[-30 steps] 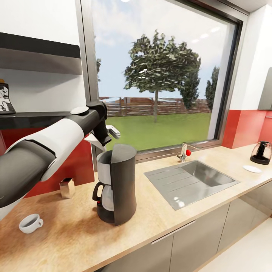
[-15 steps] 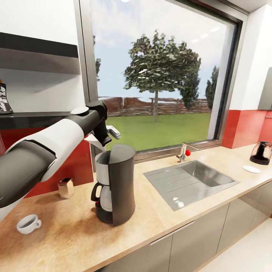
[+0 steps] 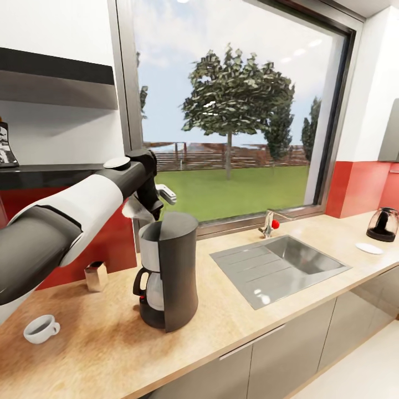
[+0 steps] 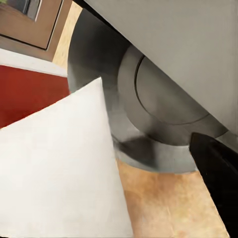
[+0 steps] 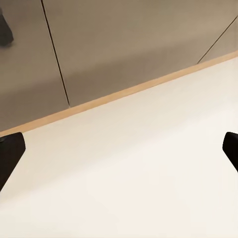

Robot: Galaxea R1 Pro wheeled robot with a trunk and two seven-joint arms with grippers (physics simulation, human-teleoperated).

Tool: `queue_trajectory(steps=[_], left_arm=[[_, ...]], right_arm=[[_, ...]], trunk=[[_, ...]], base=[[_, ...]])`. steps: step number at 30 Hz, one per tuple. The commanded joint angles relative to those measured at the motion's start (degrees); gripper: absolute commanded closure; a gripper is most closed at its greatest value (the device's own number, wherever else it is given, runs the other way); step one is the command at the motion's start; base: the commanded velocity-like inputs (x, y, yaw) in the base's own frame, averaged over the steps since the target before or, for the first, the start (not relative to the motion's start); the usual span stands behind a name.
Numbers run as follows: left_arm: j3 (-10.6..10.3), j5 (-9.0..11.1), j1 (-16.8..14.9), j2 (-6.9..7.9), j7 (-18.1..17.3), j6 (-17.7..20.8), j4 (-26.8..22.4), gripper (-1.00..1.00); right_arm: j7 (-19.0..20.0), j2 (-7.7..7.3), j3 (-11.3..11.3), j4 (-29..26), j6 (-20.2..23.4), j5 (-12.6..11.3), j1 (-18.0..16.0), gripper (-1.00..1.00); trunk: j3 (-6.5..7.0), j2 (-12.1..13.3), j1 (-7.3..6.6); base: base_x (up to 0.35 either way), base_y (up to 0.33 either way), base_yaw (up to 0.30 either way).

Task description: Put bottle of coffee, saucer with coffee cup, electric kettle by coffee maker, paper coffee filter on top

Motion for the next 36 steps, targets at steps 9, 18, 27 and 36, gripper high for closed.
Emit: queue_trajectory(steps=[9,18,27,36], left_arm=[[0.02,-0.6,0.03,-0.01,-0.54,0.47,-0.06,-1.0],[0.01,-0.6,0.03,-0.01,-0.52,0.49,-0.04,-1.0],[0.01,-0.6,0.03,0.03,-0.53,0.5,-0.04,-1.0],[0.09,-0.61,0.03,0.17,-0.5,0.44,-0.07,-1.0]], right_arm=[[-0.07,0.01,-0.03,0.04,-0.14,0.06,-0.01,-1.0],[-0.07,0.01,-0.03,0.04,-0.13,0.06,-0.01,-1.0],[-0.07,0.01,-0.03,0.04,-0.13,0.06,-0.01,-1.0],[-0.07,0.01,-0.03,0.04,-0.15,0.06,-0.01,-1.0]], trunk=[[-0.03,-0.04,0.02],[-0.03,-0.04,0.02],[-0.03,-0.04,0.02],[-0.03,-0.04,0.02]], base=[[0.0,0.0,0.0],[0.0,0.0,0.0],[0.0,0.0,0.0],[-0.004,0.0,0.0]])
